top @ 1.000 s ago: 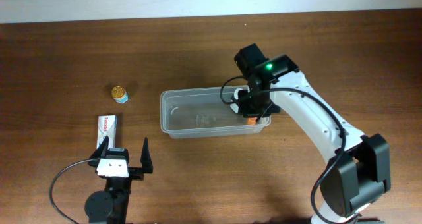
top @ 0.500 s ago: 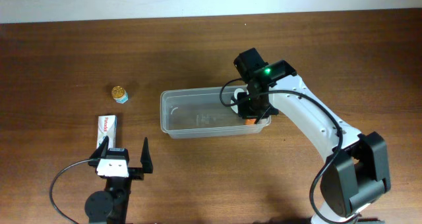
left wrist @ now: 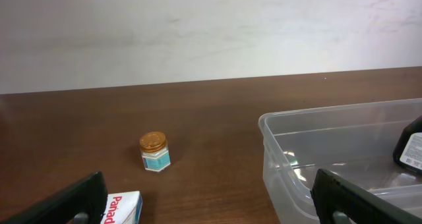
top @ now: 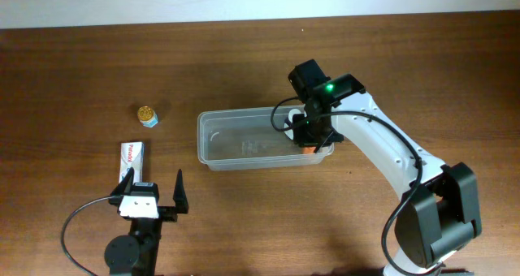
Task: Pack container
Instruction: 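Carry the Redoxon tube over the container and lower it inside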
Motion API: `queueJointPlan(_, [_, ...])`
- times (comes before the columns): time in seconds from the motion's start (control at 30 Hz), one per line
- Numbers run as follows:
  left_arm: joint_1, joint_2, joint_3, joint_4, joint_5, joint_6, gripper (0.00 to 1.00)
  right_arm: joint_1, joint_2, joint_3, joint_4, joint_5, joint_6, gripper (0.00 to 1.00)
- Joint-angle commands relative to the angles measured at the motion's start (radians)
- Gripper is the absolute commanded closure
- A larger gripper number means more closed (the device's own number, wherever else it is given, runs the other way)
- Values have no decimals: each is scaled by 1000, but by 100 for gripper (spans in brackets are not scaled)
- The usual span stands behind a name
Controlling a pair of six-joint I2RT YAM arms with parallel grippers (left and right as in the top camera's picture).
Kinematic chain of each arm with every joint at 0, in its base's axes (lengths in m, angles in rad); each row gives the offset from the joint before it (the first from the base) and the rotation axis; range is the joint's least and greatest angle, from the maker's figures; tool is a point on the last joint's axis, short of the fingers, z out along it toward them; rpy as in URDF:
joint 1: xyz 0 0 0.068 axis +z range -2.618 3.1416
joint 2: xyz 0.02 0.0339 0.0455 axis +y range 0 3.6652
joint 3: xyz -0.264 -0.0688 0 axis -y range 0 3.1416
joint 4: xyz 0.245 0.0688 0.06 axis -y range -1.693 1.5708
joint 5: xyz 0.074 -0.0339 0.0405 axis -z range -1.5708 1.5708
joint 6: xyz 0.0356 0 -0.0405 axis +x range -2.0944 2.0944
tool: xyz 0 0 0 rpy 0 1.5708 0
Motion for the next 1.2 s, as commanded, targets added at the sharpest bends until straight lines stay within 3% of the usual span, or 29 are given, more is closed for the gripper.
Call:
queueJointPlan(0.0, [5,-3,-5,-1,11,15,1,8,3,-10,-6,27,9,86])
queueJointPlan(0.13, [5,-3,-5,0,11,15,1,8,3,-10,-7,39,9,85])
queueJointPlan(0.43, [5,-3,-5,-1,11,15,1,8,3,-10,-7,37,9,72])
queueJointPlan(0.63, [5,-3,-5,-1,11,15,0,8,3,-8,-9,33,8,71])
queueJointPlan(0.83, [5,-3,-5,-1,11,15,1,8,0,66,-71,18,8,65])
queueJointPlan(1.17, [5,-3,-5,-1,11,15,1,8,-7,380,-297,15,-3,31])
